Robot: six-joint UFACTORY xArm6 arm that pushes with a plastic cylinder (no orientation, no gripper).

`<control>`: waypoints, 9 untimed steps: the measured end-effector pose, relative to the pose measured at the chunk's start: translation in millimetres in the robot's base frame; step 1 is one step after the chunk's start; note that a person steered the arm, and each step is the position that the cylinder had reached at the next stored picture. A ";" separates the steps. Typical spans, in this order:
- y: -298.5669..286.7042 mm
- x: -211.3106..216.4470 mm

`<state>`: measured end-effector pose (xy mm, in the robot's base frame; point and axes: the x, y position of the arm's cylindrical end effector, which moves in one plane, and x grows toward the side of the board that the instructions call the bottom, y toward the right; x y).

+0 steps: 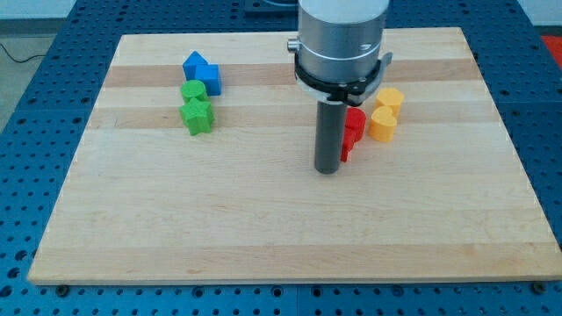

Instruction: Push the yellow hexagon towards top of the board

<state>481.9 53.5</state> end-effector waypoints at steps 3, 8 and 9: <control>99.0 10.3; 102.6 -75.5; 102.5 -45.5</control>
<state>436.4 156.0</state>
